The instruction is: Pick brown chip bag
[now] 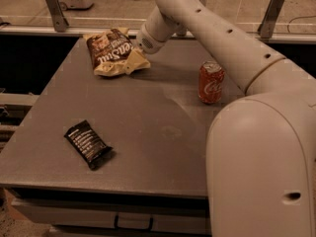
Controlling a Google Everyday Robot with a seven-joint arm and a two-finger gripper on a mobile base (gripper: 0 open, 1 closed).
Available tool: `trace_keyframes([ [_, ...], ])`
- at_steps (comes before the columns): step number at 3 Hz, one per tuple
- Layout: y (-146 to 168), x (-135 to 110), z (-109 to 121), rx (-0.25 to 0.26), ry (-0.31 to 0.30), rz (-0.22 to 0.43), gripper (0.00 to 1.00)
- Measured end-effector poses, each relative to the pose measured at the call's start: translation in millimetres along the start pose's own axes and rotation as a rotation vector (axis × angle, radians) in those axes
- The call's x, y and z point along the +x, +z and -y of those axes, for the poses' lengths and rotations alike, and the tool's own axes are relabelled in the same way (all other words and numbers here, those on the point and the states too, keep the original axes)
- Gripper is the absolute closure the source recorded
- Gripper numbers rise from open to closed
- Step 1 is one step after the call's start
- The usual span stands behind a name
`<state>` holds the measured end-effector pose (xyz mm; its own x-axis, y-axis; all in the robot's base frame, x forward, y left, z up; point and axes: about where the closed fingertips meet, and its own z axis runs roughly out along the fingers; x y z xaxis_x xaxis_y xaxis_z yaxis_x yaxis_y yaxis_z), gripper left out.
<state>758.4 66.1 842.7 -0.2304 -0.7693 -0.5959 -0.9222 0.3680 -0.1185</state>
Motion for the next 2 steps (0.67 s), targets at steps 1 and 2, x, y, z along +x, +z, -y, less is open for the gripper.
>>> trace_keyframes([
  [1, 0, 5, -17, -0.038, 0.001, 0.019, 0.65],
  [2, -11, 3, -35, -0.052, -0.019, 0.047, 0.87],
])
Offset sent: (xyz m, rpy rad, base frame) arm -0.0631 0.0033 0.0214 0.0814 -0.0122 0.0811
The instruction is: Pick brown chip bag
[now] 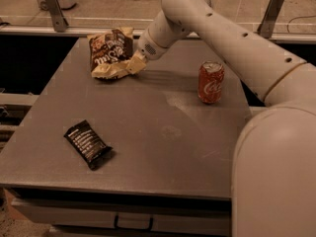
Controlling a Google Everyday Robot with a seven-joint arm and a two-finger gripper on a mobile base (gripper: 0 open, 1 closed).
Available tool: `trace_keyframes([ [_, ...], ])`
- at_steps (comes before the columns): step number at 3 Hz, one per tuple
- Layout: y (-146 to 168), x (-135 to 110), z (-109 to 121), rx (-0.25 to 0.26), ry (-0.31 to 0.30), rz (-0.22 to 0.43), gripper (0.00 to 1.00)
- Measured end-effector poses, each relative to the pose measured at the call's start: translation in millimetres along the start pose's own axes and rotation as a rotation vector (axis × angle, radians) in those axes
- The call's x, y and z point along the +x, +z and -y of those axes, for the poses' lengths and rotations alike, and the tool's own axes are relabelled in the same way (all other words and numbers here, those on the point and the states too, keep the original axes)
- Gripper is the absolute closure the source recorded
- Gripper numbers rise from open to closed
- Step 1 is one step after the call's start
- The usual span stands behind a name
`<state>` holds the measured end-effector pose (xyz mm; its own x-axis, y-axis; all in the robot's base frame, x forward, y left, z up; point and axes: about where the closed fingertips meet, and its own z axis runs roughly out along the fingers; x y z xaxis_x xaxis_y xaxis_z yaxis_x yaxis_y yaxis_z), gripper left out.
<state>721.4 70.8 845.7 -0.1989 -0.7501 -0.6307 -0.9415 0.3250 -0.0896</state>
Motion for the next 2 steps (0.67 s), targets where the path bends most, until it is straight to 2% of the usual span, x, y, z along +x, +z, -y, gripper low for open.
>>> trace_keyframes([
  [1, -29, -28, -18, 0.022, -0.08, 0.072, 1.0],
  [2, -77, -69, -28, 0.075, -0.187, 0.174, 1.0],
])
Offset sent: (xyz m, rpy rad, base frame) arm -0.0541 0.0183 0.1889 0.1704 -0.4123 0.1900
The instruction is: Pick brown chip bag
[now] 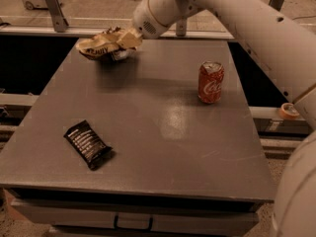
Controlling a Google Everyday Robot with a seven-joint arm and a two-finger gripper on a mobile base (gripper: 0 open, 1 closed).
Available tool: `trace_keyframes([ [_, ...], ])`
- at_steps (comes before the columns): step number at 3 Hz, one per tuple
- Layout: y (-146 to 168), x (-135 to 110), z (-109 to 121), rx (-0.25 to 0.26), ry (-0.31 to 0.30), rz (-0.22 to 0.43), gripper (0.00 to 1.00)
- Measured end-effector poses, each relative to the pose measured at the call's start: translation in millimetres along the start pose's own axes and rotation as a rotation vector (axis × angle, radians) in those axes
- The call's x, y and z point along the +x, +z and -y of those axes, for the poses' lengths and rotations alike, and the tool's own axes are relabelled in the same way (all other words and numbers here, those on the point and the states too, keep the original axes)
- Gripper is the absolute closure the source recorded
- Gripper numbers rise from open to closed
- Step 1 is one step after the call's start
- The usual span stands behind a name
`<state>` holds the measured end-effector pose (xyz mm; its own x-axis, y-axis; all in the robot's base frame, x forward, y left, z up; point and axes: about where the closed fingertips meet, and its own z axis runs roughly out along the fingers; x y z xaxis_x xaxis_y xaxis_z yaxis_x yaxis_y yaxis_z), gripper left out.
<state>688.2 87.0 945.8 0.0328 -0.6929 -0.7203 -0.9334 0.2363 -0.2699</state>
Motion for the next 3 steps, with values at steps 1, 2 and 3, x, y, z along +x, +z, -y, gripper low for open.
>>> trace_keyframes([
  [1, -55, -56, 6, 0.078, -0.141, 0.129, 1.0],
  [2, -104, -99, 11, 0.158, -0.262, 0.225, 1.0],
  [3, -105, -101, 11, 0.163, -0.287, 0.229, 1.0],
])
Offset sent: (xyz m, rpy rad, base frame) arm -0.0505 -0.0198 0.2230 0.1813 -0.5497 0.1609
